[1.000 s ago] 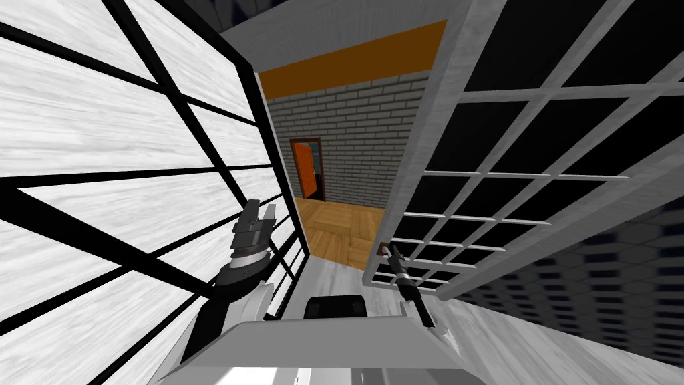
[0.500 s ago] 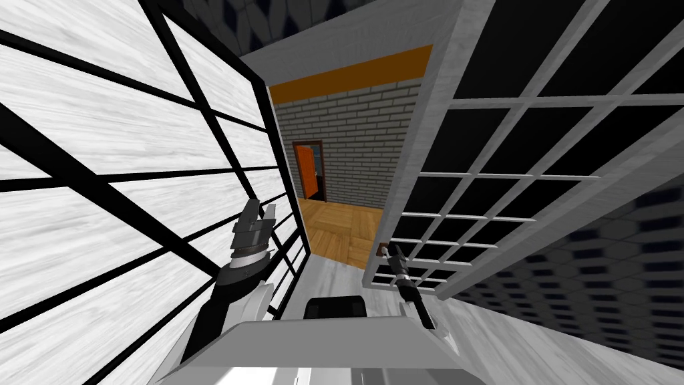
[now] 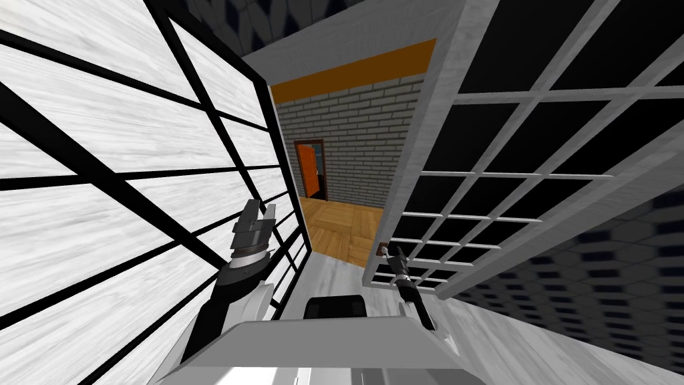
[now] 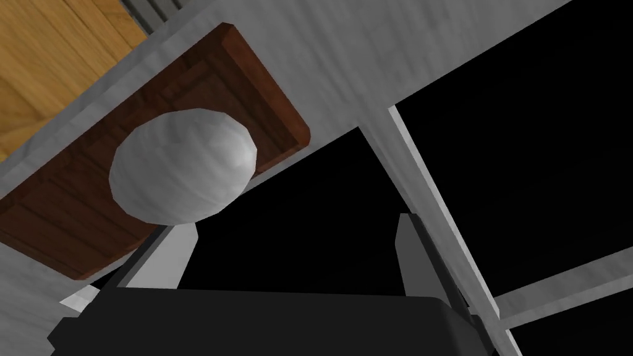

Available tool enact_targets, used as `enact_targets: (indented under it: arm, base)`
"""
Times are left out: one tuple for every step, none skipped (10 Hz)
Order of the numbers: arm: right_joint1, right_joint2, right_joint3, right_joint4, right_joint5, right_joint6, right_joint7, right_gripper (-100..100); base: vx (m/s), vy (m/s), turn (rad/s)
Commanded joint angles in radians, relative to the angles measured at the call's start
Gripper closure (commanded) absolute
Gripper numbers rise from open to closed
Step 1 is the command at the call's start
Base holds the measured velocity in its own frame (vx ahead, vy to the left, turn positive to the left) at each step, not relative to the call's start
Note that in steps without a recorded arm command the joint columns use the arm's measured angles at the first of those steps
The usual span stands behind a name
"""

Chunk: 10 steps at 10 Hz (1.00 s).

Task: Pull the door open

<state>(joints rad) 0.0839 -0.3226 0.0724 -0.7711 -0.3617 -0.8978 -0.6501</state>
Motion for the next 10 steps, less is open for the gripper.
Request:
enact_targets:
  arm:
    - [-0.003, 0.031, 0.03, -0.015, -0.02, 0.004, -0.05, -100]
    - [-0.003, 0.031, 0.03, -0.015, -0.02, 0.004, -0.062, -100]
    - [-0.001, 0.035, 0.037, -0.022, -0.041, 0.007, -0.096, -100]
    - [-0.001, 0.035, 0.037, -0.022, -0.041, 0.007, -0.103, -100]
    - [0.002, 0.039, 0.044, -0.03, -0.062, 0.01, -0.138, -100]
    - [0.002, 0.039, 0.044, -0.03, -0.062, 0.01, -0.144, -100]
    - [0.005, 0.043, 0.051, -0.038, -0.083, 0.013, -0.173, -100]
    - [0.005, 0.043, 0.051, -0.038, -0.083, 0.013, -0.185, -100]
    - [0.008, 0.047, 0.058, -0.045, -0.105, 0.017, -0.218, -100]
    - [0.008, 0.047, 0.058, -0.045, -0.105, 0.017, -0.227, -100]
  base:
    - [-0.076, -0.036, 0.09]
    - [-0.061, -0.024, 0.041]
    - [-0.062, -0.015, 0.041]
    - [-0.051, -0.015, 0.024]
    - [-0.047, -0.021, 0.08]
    - [-0.042, -0.024, 0.031]
    - [-0.058, -0.019, 0.07]
    - [-0.039, -0.018, 0.008]
    - [-0.057, -0.02, 0.053]
    - [-0.05, -0.013, 0.057]
